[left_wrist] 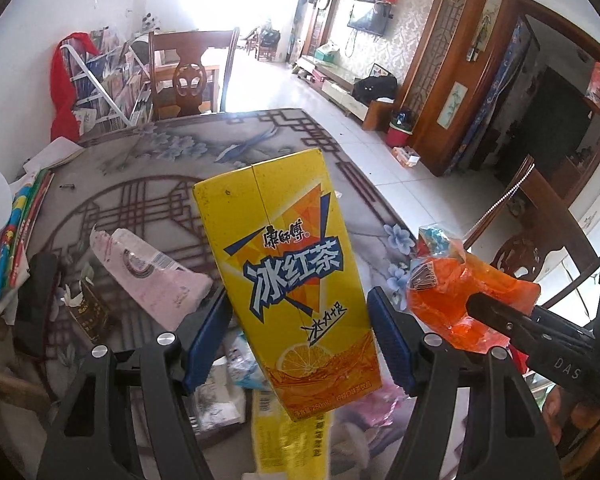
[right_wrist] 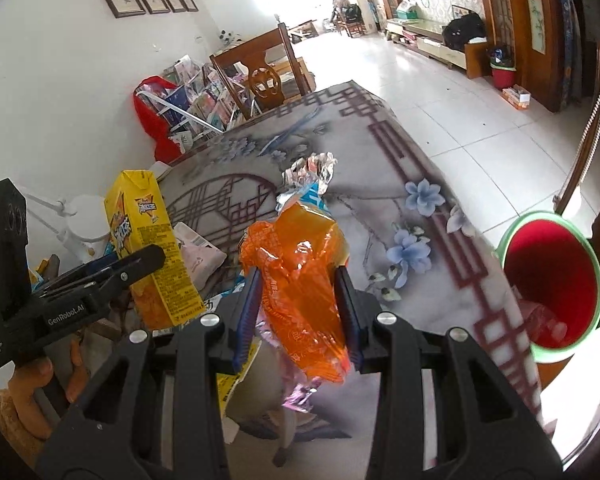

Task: Collect trash
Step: 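Carry the iced tea carton with the left tool while the right carries the orange bag to the bucket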

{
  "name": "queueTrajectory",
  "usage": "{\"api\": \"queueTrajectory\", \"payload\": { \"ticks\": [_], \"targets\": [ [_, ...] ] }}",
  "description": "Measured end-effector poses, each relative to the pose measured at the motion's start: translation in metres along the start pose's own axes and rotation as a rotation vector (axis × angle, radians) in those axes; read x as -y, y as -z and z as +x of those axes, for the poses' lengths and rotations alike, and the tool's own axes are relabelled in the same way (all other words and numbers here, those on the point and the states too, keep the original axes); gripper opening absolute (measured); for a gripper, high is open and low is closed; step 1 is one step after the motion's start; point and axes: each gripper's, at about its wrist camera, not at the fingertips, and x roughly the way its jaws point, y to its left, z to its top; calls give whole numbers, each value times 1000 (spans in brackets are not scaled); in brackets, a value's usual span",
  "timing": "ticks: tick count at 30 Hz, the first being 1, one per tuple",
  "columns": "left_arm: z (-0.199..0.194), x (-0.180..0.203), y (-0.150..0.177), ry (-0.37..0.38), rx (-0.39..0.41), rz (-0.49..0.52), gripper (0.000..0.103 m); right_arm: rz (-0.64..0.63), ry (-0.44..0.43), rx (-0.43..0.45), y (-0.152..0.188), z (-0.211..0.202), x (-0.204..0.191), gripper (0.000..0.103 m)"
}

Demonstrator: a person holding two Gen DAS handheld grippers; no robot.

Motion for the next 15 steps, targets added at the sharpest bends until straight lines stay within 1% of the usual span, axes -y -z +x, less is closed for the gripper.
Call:
{"api": "queueTrajectory", "payload": {
  "ticks": [6,15],
  "targets": [
    [5,23,-2,-11,4,-7,66,-17,-20,3,-8,-6,17,36],
    [12,55,-11,-27,2,5,66,15,-31,9,-17,-16,55,36]
  ]
}}
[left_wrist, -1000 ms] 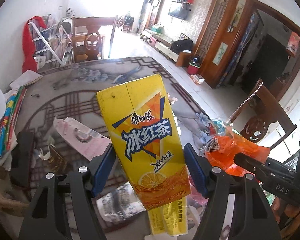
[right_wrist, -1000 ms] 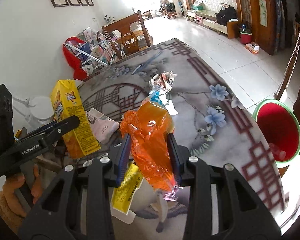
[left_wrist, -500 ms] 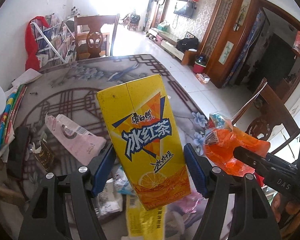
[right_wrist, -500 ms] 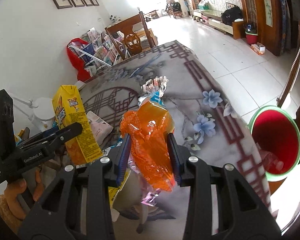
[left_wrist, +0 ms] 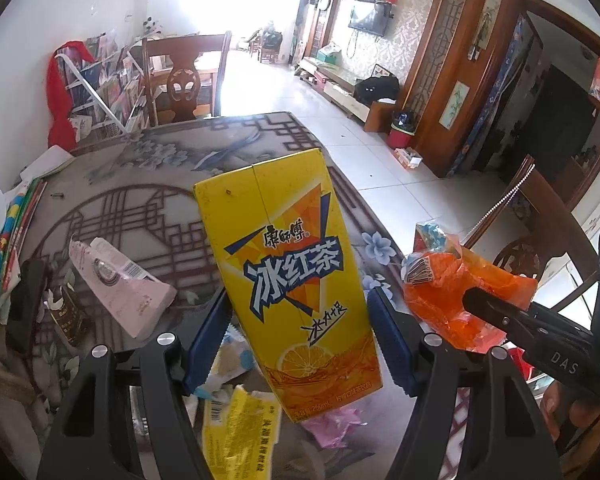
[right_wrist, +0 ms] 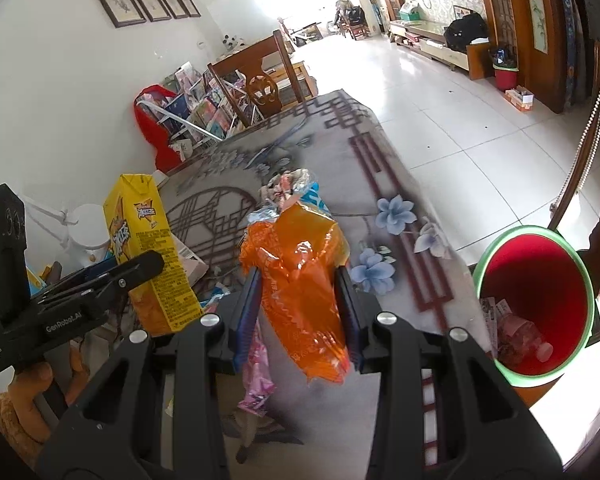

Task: Collect trash
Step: 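Carry the iced tea carton with the left tool while the right carries the orange bag to the bucket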

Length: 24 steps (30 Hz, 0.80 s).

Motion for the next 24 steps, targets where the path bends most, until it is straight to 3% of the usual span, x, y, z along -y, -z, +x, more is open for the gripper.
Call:
{"api": "queueTrajectory", "payload": {
  "ticks": [12,19,24],
  "targets": [
    [11,54,-11,32,-5,61,66,66,53,52,-11,-29,59,36],
    [28,100,-15,111,-15,143,66,198,228,110,-11,-64,141,36],
    [50,145,-14,182,-51,221,66,297,300,89,-2,-68,189,36]
  ]
}}
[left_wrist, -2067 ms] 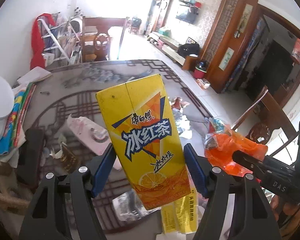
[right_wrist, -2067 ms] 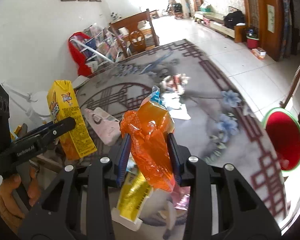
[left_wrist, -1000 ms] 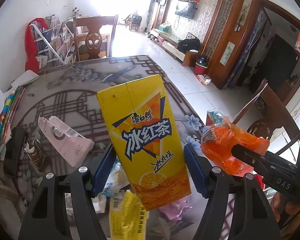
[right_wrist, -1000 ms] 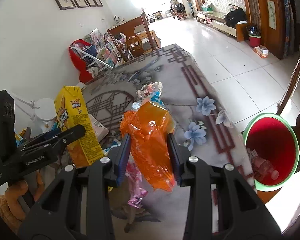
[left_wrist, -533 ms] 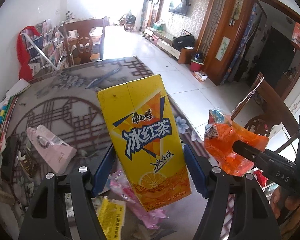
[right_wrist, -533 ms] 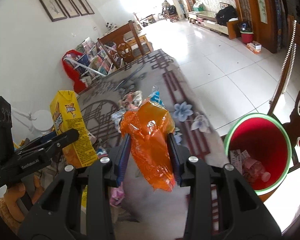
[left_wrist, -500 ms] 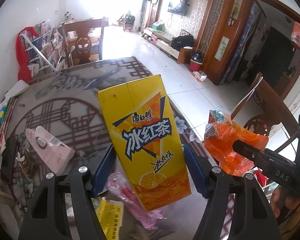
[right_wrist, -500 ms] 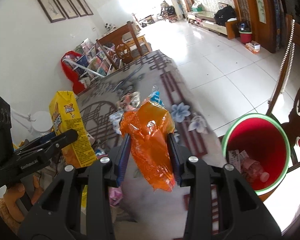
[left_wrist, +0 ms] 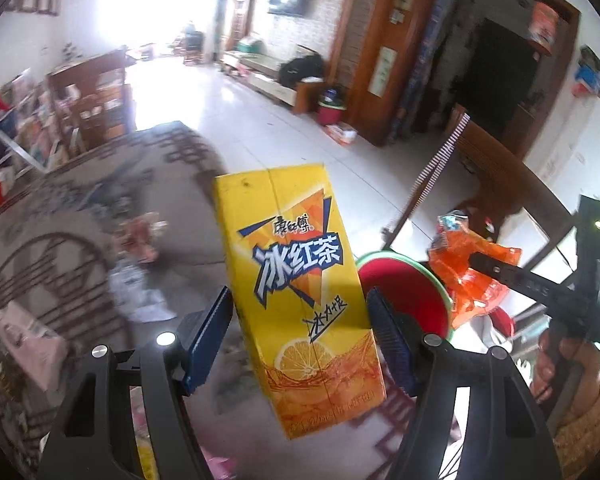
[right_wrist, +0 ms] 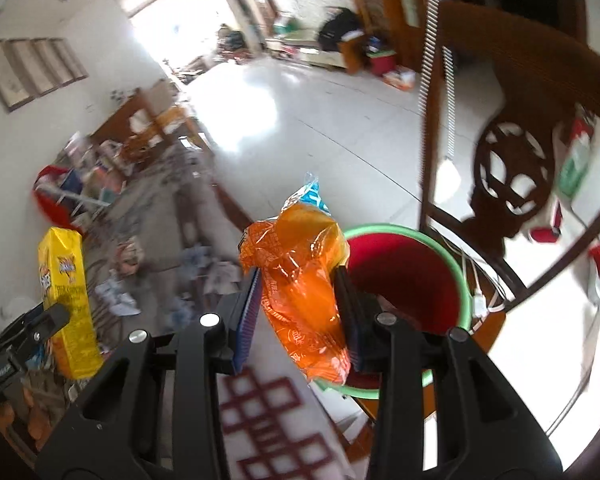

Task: Collect trash
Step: 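Carry the iced tea carton with the left tool while the right carries the orange bag to the bucket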

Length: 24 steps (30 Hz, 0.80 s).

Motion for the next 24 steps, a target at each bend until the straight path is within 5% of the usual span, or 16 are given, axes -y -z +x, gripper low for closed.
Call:
{"api": "queueTrajectory", "payload": {
  "ticks": [11,16,24],
  "targets": [
    [52,66,-19,126,-56,97,65,52,49,-30,-10,17,41,36],
    [53,49,-12,88,-84,94,74,71,39,-44,-10,24,52,36],
    [97,22,31,1,-280,140,80,82,23,-95,-7,44,53,37]
  ]
}}
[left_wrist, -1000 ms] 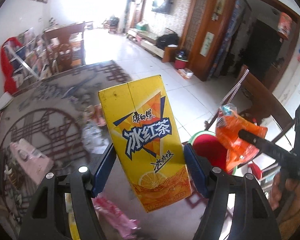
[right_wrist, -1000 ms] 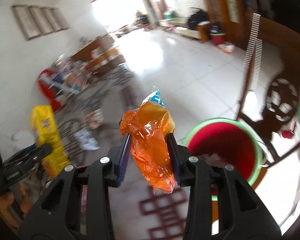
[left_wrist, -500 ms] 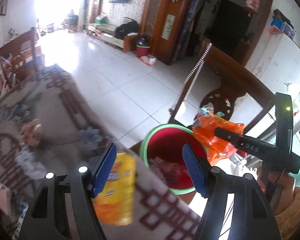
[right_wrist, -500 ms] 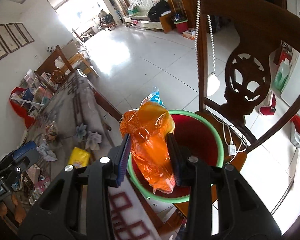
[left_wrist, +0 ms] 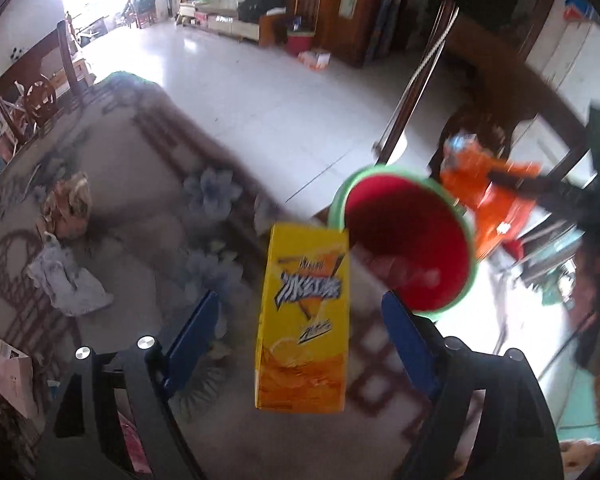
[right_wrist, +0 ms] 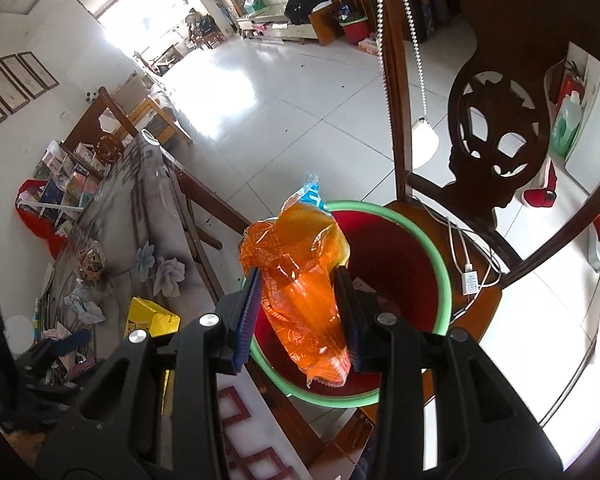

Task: Collect trash
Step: 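Carry the iced tea carton with the left tool while the right carries the orange bag to the bucket, then open both tools over the red bucket, dropping the carton and orange bag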

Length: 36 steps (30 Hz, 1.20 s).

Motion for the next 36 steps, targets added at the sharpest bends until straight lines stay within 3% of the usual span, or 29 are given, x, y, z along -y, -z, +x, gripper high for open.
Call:
{"api": "queueTrajectory", "payload": {
  "ticks": [5,7,13,18,21,25,26,27,33,36],
  "targets": [
    [29,4,5,6,-62,14,76,-15,-4,0,-1,2,-5,37],
    [37,5,6,3,-91,15,57,-15,-1,-2,-1,2,-4,37],
    [21,9,-12,84,-32,-41,56,16,30,-24,3,9,7,36],
    [22,38,-40,196,-7,-26,56,34,48,-15,5,5,16,36],
    [25,61,-56,223,11,24,56,45,63,-6,6,1,21,36],
    [36,80,-71,197,20,58,60,70,81,8,4,-3,29,39],
    [38,79,-72,197,12,46,69,82,85,13,4,-4,31,50],
    [39,76,-72,201,10,33,72,98,84,29,3,-6,33,58],
    [29,65,-68,192,44,29,73,96,88,52,6,-14,30,58],
    [11,55,-66,180,95,10,82,106,85,56,9,-17,25,62]
  ]
}}
